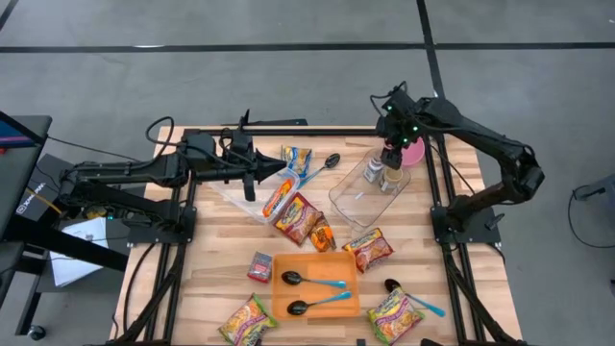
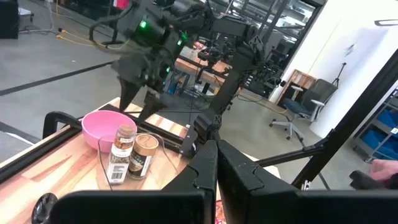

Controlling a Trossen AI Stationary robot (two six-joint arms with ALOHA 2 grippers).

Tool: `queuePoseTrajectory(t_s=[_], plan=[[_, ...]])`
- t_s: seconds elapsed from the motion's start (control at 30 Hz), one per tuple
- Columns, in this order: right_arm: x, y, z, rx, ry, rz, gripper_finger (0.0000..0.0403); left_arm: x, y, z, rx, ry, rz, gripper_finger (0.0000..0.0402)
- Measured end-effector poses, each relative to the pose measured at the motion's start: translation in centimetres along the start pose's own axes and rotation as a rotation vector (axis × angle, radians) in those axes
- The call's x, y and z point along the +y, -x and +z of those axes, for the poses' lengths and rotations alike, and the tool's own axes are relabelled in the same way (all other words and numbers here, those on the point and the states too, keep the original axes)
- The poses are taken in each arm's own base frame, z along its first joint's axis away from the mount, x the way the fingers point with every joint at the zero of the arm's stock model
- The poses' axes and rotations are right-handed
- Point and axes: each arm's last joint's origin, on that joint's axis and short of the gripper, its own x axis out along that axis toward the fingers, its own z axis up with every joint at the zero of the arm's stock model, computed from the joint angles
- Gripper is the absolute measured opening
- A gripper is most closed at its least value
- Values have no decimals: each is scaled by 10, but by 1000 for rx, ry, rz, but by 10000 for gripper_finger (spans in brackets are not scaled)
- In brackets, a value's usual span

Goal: Pick & Place Food Item
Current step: Put the black spoon into the orange bin

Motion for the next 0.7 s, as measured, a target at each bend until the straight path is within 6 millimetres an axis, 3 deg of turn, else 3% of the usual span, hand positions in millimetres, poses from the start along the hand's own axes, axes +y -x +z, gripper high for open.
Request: queuePoseTrajectory(t_s=[0.17, 0.43, 0.7], plan=[[5, 41, 0, -130, -50, 22, 251, 0, 0, 0, 0, -2, 0, 3], [38, 116, -18, -484, -165, 180, 251, 0, 0, 0, 0, -3, 2, 3], [84, 156, -53, -614, -186, 450, 251, -1, 0, -1, 2, -55, -4, 18]])
